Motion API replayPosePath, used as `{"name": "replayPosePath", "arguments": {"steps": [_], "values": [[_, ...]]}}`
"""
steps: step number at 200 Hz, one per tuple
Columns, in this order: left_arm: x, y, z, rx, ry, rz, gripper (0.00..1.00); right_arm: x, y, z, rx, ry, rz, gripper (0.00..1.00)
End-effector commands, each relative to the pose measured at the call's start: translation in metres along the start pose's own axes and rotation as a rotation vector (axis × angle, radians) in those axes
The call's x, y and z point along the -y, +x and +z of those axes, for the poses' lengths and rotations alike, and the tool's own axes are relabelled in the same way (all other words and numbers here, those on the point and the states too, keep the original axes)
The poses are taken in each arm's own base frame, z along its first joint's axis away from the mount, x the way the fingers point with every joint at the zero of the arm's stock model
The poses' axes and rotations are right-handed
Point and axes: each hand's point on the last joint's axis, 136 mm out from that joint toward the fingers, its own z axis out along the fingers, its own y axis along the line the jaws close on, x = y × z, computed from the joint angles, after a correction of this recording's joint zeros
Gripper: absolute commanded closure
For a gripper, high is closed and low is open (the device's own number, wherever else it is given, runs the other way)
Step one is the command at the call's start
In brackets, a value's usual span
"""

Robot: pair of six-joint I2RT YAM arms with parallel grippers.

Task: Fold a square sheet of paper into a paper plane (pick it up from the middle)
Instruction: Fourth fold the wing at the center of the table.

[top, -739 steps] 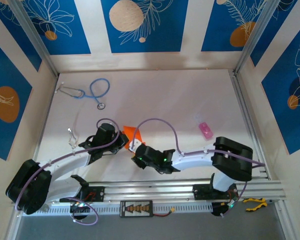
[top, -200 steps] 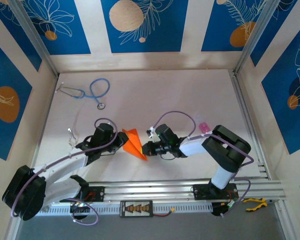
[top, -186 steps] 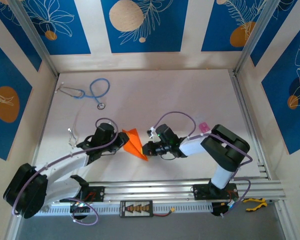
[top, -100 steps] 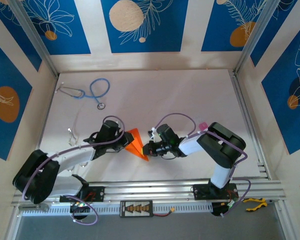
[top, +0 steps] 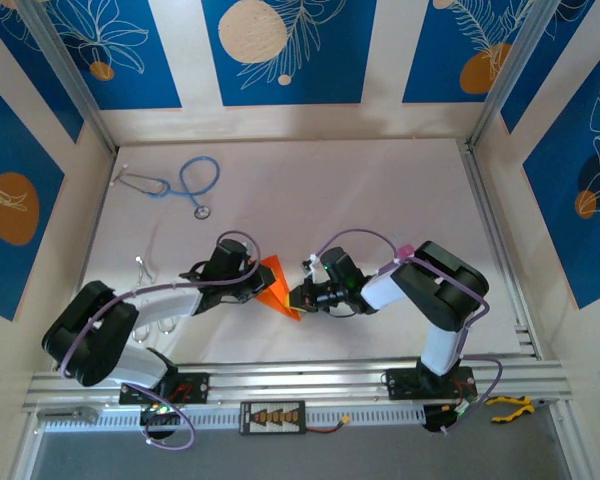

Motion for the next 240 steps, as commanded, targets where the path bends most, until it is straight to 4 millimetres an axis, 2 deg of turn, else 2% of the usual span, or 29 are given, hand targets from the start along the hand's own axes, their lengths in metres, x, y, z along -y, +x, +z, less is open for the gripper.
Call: {"name": "replayPosePath", "arguments": {"steps": [1,92,127,148,163,200,240], "values": [[0.018,-0.001,0.006,-0.012,0.044,0.048,0.86,0.004,0.006,0.0,-0.034,-0.017,0.038,0.99],[0.017,-0.002,0.016,0.001,0.032,0.063,0.84,0.011,0.003,-0.005,-0.015,-0.026,0.08,0.99],[0.003,-0.011,-0.005,0.1,-0.047,0.068,0.84,0.013,0.002,-0.007,-0.011,-0.021,0.096,0.99],[-0.012,-0.014,-0.02,0.155,-0.098,0.051,0.88,0.014,0.001,-0.007,-0.01,-0.014,0.1,0.99],[-0.022,-0.011,-0.024,0.152,-0.135,0.043,0.9,0.014,0.0,-0.007,-0.008,-0.015,0.102,0.99],[-0.032,0.003,-0.01,0.063,-0.157,0.029,0.95,0.013,-0.001,-0.006,-0.009,-0.018,0.108,0.99],[-0.042,0.01,-0.001,0.018,-0.189,0.022,0.96,0.012,-0.002,-0.007,-0.01,-0.025,0.109,0.99]]}}
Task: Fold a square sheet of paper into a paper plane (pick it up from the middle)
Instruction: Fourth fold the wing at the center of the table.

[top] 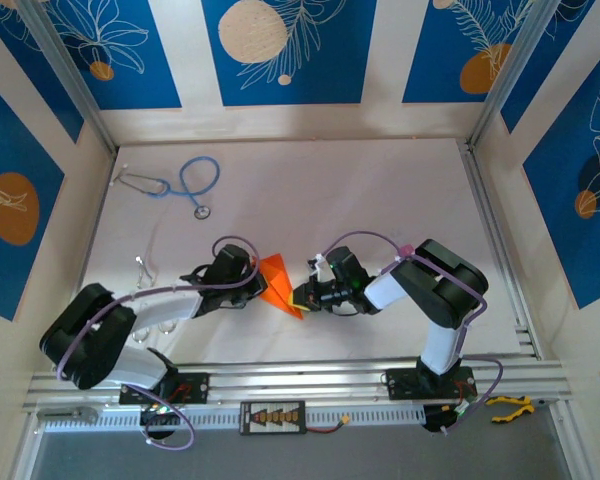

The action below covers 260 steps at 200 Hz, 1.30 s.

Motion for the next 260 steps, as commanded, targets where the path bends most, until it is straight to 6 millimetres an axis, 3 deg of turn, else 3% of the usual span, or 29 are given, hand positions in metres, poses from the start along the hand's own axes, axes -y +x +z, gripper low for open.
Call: {"name": "replayPosePath", "arguments": {"steps": [1,88,260], "values": [[-0.01,0.012,0.004,-0.052,-0.033,0.011,0.96,0.006,0.003,0.0,-0.019,0.005,0.029,0.99],[-0.044,0.024,0.007,-0.078,-0.134,0.022,0.97,0.002,-0.003,-0.004,-0.019,-0.016,0.033,0.99],[-0.046,0.022,0.006,-0.082,-0.176,0.057,0.97,0.003,-0.006,-0.005,-0.023,-0.048,0.042,0.99]]}}
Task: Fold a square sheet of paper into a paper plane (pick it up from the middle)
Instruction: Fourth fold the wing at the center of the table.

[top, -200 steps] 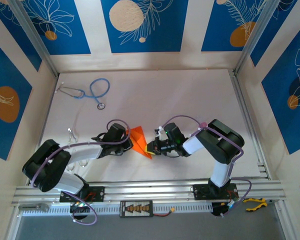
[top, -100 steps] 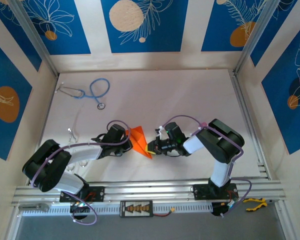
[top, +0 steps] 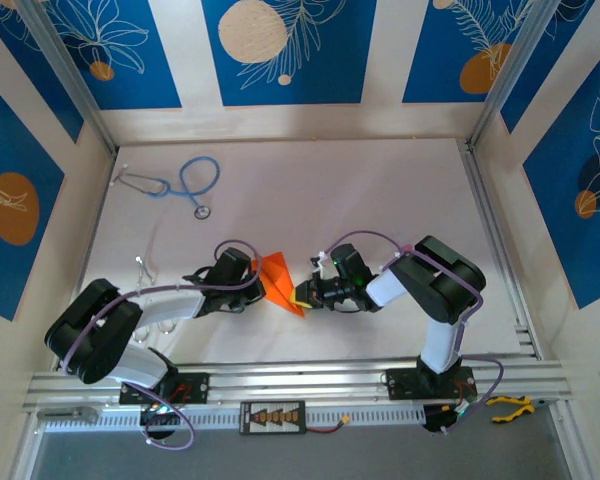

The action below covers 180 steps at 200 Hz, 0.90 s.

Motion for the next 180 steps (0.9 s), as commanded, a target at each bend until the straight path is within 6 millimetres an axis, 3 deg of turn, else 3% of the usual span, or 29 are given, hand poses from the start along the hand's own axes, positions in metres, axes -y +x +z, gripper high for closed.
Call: {"name": "replayPosePath", "arguments": {"steps": [1,78,143,180], "values": [[-0.027,0.013,0.003,-0.044,-0.116,0.009,0.97,0.003,0.0,-0.001,-0.008,-0.007,0.016,0.99],[-0.023,0.012,0.001,-0.037,-0.096,0.015,0.97,0.008,0.001,0.0,-0.026,-0.001,0.031,0.99],[0.049,-0.012,-0.019,0.032,0.158,0.119,0.93,0.017,0.005,0.001,-0.037,0.022,0.058,0.99],[0.086,-0.016,-0.025,0.028,0.265,0.186,0.92,0.018,0.005,0.002,-0.039,0.026,0.066,0.99]]}}
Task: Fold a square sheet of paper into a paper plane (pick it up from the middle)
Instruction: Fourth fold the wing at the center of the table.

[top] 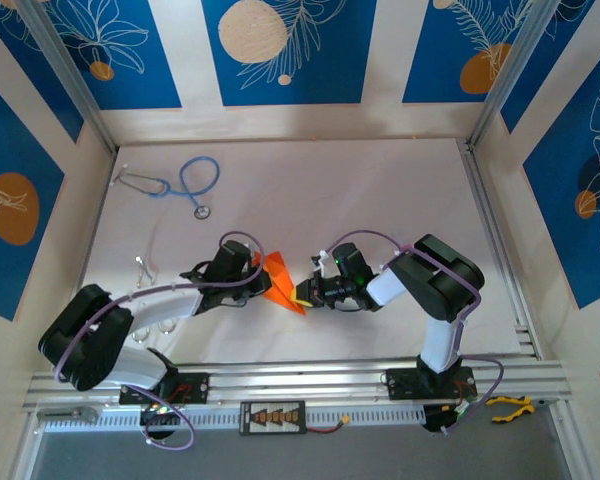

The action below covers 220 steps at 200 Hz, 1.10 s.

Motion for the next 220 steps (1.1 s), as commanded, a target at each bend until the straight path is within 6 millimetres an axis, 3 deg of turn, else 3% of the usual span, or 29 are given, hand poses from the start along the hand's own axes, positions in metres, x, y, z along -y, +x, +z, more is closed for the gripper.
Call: {"name": "replayPosePath", "arguments": {"steps": [1,23,90,220], "values": [[0.041,-0.008,-0.003,0.003,0.127,0.084,0.93,0.017,0.007,0.003,-0.036,0.042,0.067,0.99],[0.043,-0.008,0.006,-0.008,0.123,0.08,0.93,0.019,0.007,0.003,-0.035,0.044,0.073,0.99],[0.019,-0.008,0.034,-0.016,0.028,0.02,0.95,0.021,0.008,0.001,-0.038,0.047,0.088,0.99],[0.006,-0.011,0.045,-0.007,-0.035,-0.004,0.94,0.022,0.008,0.0,-0.054,0.061,0.11,0.99]]}}
